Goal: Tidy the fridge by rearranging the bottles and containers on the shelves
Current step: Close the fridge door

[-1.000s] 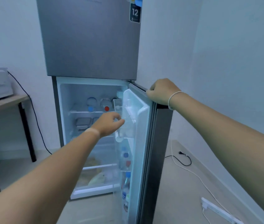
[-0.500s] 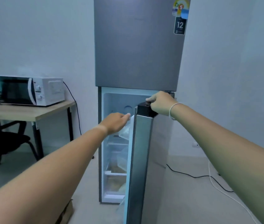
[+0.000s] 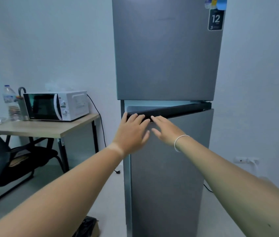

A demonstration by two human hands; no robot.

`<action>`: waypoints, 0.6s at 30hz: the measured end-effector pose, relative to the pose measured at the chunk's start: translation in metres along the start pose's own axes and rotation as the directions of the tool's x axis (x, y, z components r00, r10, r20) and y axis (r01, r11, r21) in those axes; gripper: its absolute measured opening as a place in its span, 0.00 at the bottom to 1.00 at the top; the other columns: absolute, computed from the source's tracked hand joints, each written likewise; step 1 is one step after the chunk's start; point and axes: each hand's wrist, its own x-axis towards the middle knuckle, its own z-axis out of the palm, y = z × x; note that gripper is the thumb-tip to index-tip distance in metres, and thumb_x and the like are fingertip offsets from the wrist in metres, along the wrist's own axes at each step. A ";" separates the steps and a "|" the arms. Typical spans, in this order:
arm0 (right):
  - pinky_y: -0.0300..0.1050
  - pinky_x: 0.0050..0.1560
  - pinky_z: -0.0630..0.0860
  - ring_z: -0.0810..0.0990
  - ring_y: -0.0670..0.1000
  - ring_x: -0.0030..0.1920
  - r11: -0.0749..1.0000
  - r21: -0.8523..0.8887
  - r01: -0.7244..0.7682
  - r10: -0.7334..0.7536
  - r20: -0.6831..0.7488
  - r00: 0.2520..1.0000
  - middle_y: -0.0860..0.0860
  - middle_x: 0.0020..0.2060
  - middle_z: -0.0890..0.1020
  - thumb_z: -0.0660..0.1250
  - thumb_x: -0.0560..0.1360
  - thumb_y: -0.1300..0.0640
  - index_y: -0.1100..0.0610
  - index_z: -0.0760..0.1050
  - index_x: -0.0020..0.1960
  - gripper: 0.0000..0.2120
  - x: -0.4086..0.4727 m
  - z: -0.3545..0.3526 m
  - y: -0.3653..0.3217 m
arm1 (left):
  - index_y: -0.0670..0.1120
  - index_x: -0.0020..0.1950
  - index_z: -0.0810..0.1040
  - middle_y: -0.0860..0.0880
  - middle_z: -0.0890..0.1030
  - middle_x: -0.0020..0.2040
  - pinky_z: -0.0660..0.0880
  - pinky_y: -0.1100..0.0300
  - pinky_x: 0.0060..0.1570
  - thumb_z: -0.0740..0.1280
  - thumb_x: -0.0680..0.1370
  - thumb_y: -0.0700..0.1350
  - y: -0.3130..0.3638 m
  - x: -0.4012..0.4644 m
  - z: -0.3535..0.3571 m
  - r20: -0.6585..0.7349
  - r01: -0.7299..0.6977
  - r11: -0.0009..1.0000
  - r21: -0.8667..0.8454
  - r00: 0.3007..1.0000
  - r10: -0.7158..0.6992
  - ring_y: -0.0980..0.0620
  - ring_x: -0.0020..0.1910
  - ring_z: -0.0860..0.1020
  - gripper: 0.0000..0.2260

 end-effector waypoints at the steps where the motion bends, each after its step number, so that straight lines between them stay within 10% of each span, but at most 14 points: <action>1: 0.46 0.72 0.60 0.59 0.50 0.75 0.999 -0.037 0.025 -0.025 -0.001 1.000 0.50 0.74 0.62 0.54 0.81 0.54 0.54 0.54 0.77 0.25 0.007 0.000 0.006 | 0.44 0.61 0.80 0.45 0.83 0.56 0.70 0.41 0.64 0.58 0.75 0.51 -0.003 0.001 0.007 0.053 0.016 0.999 0.050 0.998 -0.018 0.43 0.56 0.81 0.21; 4: 0.47 0.71 0.60 0.63 0.50 0.72 0.991 -0.130 0.044 -0.046 -0.014 0.999 0.49 0.73 0.64 0.54 0.81 0.54 0.49 0.55 0.76 0.25 0.026 0.000 0.017 | 0.41 0.73 0.66 0.43 0.76 0.66 0.54 0.42 0.74 0.59 0.79 0.51 -0.009 0.007 0.023 0.164 0.057 0.995 0.084 0.984 -0.071 0.44 0.68 0.72 0.25; 8: 0.50 0.72 0.59 0.63 0.51 0.72 0.971 -0.227 -0.078 0.062 -0.077 0.995 0.50 0.71 0.66 0.58 0.79 0.52 0.51 0.55 0.75 0.26 0.056 0.005 0.063 | 0.39 0.76 0.56 0.43 0.72 0.67 0.56 0.51 0.75 0.55 0.80 0.51 -0.022 0.026 0.048 0.218 0.077 0.989 0.123 0.971 -0.103 0.44 0.68 0.68 0.27; 18: 0.45 0.64 0.65 0.67 0.55 0.64 0.984 -0.098 -0.147 0.113 -0.289 0.951 0.51 0.60 0.76 0.66 0.74 0.43 0.53 0.71 0.66 0.24 0.132 0.040 0.090 | 0.38 0.70 0.69 0.42 0.78 0.61 0.68 0.49 0.67 0.67 0.74 0.54 -0.079 0.061 0.125 0.131 0.166 0.985 0.055 0.976 -0.172 0.41 0.62 0.75 0.30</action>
